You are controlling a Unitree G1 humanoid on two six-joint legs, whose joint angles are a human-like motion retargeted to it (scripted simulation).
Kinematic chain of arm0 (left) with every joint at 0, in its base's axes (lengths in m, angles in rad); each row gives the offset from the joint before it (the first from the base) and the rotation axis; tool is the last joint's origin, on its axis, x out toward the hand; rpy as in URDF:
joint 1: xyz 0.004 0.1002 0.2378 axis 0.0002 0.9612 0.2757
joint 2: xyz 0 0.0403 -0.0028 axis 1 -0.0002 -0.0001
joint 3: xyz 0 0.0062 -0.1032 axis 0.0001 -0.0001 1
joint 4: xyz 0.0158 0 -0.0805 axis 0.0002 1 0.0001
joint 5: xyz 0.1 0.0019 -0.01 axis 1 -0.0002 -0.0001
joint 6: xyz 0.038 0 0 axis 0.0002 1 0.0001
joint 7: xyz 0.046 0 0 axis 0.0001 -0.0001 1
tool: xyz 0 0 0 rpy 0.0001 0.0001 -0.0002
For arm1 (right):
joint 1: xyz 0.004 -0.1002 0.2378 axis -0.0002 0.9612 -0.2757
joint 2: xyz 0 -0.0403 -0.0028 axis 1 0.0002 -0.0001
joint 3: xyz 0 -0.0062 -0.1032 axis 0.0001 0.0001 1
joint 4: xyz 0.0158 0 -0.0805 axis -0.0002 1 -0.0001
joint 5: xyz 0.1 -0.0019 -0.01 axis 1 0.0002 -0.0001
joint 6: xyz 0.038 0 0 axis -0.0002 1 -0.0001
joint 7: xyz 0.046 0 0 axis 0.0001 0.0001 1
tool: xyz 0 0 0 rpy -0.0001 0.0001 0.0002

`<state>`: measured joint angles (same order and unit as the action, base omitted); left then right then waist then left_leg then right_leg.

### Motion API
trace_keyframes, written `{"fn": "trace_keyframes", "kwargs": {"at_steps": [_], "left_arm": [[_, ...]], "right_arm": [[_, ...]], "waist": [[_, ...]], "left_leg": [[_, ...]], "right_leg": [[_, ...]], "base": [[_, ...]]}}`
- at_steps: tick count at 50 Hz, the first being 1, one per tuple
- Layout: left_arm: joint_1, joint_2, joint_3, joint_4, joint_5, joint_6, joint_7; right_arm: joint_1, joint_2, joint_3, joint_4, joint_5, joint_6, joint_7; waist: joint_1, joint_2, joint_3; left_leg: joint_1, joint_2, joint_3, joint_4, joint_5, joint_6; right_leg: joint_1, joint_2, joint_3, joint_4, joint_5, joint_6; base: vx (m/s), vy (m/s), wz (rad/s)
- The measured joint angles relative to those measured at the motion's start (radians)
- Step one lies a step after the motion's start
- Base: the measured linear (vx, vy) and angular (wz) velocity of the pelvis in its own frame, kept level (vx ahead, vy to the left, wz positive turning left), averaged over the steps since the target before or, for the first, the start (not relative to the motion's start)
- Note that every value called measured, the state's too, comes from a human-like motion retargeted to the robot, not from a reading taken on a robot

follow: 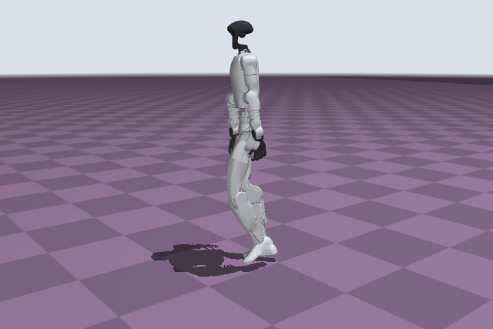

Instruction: In place motions

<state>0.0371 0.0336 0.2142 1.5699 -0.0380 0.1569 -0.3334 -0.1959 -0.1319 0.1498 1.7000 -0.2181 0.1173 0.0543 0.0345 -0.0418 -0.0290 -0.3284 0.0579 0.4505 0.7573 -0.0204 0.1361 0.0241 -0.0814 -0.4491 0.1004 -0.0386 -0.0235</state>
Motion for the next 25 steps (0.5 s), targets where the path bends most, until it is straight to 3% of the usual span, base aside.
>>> {"fn": "trace_keyframes", "kwargs": {"at_steps": [2, 4, 6, 8, 10, 12, 15, 17, 19, 23, 25], "left_arm": [[0.055, 0.036, 0.022, 0.103, -0.010, 0.018, 0.017], [0.120, 0.059, 0.033, 0.130, -0.064, 0.063, 0.043], [0.171, 0.078, 0.053, 0.130, -0.125, 0.116, 0.071], [0.224, 0.096, 0.091, 0.130, -0.163, 0.103, 0.121], [0.289, 0.105, 0.125, 0.130, -0.169, 0.061, 0.149], [0.335, 0.091, 0.172, 0.130, -0.186, 0.062, 0.176], [0.344, 0.067, 0.199, 0.130, -0.228, 0.053, 0.189], [0.295, 0.053, 0.188, 0.130, -0.237, 0.055, 0.178], [0.232, 0.054, 0.153, 0.130, -0.220, 0.053, 0.137], [0.093, 0.045, 0.000, 0.130, -0.200, 0.041, 0.115], [-0.006, 0.023, -0.089, 0.130, -0.181, 0.031, 0.130]], "right_arm": [[-0.104, 0.023, 0.006, -0.126, -0.063, -0.033, 0.079], [-0.204, 0.029, -0.046, -0.297, -0.139, -0.082, 0.179], [-0.306, 0.028, -0.094, -0.461, -0.167, -0.144, 0.224], [-0.392, 0.013, -0.080, -0.585, -0.106, -0.210, 0.193], [-0.437, 0.008, -0.049, -0.668, -0.065, -0.276, 0.151], [-0.426, 0.007, -0.018, -0.742, -0.116, -0.329, 0.178], [-0.376, 0.027, 0.029, -0.752, -0.217, -0.348, 0.158], [-0.293, 0.033, 0.051, -0.683, -0.256, -0.360, 0.087], [-0.184, 0.037, 0.026, -0.592, -0.291, -0.345, 0.103], [0.088, 0.007, -0.120, -0.327, -0.367, -0.271, 0.213], [0.205, -0.023, -0.211, -0.160, -0.339, -0.232, 0.177]], "waist": [[0.182, -0.052, -0.003], [0.287, -0.122, 0.080], [0.403, -0.194, 0.194], [0.468, -0.244, 0.277], [0.509, -0.269, 0.295], [0.465, -0.286, 0.249], [0.372, -0.275, 0.156], [0.323, -0.197, 0.095], [0.286, -0.149, 0.049], [0.183, -0.061, -0.047], [0.118, 0.004, -0.046]], "left_leg": [[-0.359, 0.043, -0.046, 0.321, 0.115, 0.068], [-0.630, 0.014, -0.056, 0.632, -0.030, 0.088], [-0.811, 0.050, -0.005, 0.762, -0.082, 0.084], [-0.948, 0.033, 0.032, 0.819, -0.119, 0.084], [-1.017, 0.067, 0.061, 0.856, -0.145, 0.079], [-1.022, 0.074, 0.072, 0.862, -0.150, 0.066], [-0.935, 0.081, 0.059, 0.837, -0.156, 0.061], [-0.818, 0.073, -0.022, 0.780, -0.162, 0.030], [-0.635, 0.009, -0.077, 0.616, -0.165, 0.005], [-0.177, -0.213, -0.265, 0.039, -0.127, -0.004], [0.132, -0.253, -0.417, -0.384, -0.273, -0.014]], "right_leg": [[-0.065, 0.009, 0.128, -0.031, 0.031, 0.004], [-0.098, -0.038, 0.222, -0.036, 0.067, -0.008], [-0.123, -0.123, 0.196, -0.006, 0.073, -0.021], [-0.169, -0.187, 0.254, 0.043, 0.078, -0.023], [-0.218, -0.209, 0.297, 0.090, 0.080, -0.038], [-0.245, -0.216, 0.296, 0.108, 0.084, -0.044], [-0.230, -0.196, 0.267, 0.068, 0.110, -0.020], [-0.171, -0.120, 0.216, 0.013, 0.116, -0.014], [-0.128, -0.078, 0.170, -0.008, 0.093, -0.006], [-0.053, -0.020, 0.039, 0.033, 0.046, 0.015], [-0.007, 0.025, -0.048, 0.112, 0.105, 0.012]], "base": [[-0.14, -0.18, -1.56], [-0.30, -0.15, -0.89], [-0.54, -0.19, -1.21], [-0.21, -0.13, -0.88], [0.13, 0.07, -0.62], [0.16, 0.15, 0.06], [0.06, 0.05, 0.38], [0.14, 0.03, 0.40], [0.21, 0.03, 0.68], [0.40, 0.14, 1.38], [0.21, 0.14, 1.49]]}}
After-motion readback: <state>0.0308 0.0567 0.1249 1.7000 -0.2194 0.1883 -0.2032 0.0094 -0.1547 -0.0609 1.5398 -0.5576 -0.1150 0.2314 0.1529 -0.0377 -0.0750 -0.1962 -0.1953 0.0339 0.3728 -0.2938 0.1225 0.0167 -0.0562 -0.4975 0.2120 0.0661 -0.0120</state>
